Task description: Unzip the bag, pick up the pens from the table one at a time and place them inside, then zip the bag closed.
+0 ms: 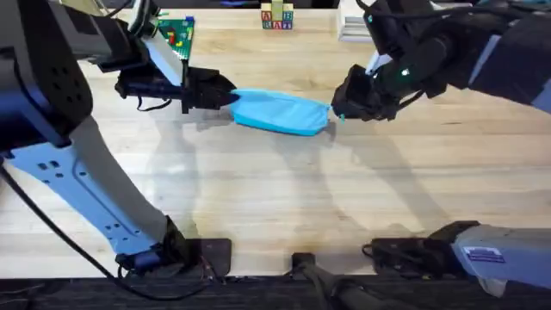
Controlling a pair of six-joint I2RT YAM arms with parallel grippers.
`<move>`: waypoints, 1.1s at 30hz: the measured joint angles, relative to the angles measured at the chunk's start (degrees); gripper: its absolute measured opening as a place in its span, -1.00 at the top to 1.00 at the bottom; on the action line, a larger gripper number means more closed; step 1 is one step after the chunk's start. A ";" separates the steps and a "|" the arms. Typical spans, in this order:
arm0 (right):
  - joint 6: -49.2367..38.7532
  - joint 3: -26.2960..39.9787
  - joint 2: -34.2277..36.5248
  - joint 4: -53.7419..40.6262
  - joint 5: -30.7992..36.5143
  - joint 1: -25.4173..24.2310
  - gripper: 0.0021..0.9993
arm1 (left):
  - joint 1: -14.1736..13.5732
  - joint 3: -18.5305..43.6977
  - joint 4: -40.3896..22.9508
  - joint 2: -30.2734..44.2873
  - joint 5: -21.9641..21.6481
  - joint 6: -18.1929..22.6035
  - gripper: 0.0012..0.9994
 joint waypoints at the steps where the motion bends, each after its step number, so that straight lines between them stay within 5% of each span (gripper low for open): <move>1: -0.63 -0.50 -0.06 0.86 -0.36 -0.41 0.94 | 0.00 0.00 -0.02 0.00 0.00 0.01 0.92; 13: -9.21 -8.14 -0.51 7.77 -12.10 -11.52 0.94 | -0.31 0.00 -0.26 0.00 0.14 -0.02 0.92; 18: -12.31 -11.53 -0.56 5.93 -8.61 -16.01 0.94 | -0.18 0.00 -0.10 0.00 -0.39 -0.04 0.92; 28: -14.04 -12.54 -1.23 5.15 -6.82 -16.24 0.94 | -0.13 0.00 -0.15 0.00 -0.48 -0.02 0.92; 33: -14.73 -12.54 -7.65 3.77 -6.67 -16.24 0.94 | -0.13 0.00 -0.13 0.00 -0.50 -0.04 0.92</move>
